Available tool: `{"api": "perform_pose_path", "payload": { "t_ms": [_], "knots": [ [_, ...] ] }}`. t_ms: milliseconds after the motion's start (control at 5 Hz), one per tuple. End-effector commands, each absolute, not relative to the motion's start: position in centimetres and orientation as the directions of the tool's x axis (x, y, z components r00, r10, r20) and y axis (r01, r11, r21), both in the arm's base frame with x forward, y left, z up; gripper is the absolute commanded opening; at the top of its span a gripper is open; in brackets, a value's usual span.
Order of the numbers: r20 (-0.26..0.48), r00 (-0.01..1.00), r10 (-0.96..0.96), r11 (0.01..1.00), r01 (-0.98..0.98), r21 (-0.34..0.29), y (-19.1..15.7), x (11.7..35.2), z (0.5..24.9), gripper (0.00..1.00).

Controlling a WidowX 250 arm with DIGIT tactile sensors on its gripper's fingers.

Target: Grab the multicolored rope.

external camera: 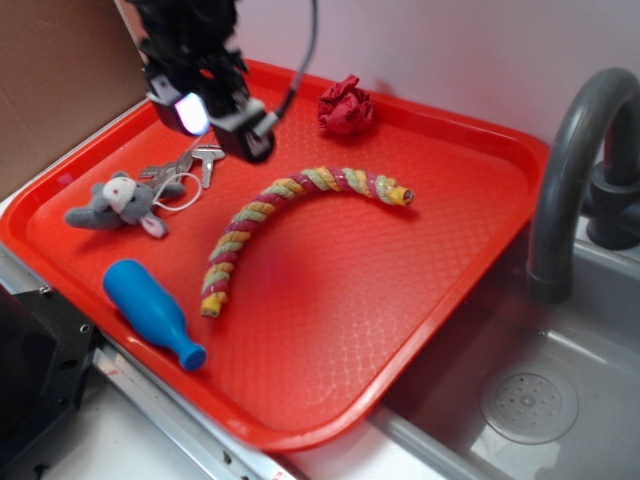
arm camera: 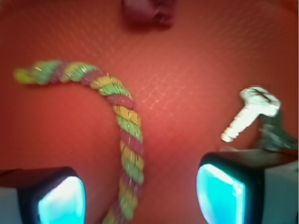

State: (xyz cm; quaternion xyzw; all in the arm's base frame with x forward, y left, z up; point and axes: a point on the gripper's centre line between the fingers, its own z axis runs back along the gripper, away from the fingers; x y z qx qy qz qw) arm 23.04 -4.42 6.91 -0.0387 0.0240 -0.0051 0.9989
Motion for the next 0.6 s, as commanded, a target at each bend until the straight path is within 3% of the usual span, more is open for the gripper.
{"api": "perform_pose_path", "payload": {
  "t_ms": [0, 200, 400],
  "knots": [
    [-0.094, 0.991, -0.092, 0.993, 0.084, -0.081, -5.7, 24.4, 3.0, 1.00],
    [-0.117, 0.984, -0.131, 0.990, 0.124, -0.069, -6.1, 24.7, 1.8, 1.00],
    [-0.125, 0.982, -0.142, 0.989, 0.136, -0.056, -6.4, 24.6, 1.3, 0.12]
  ]
}}
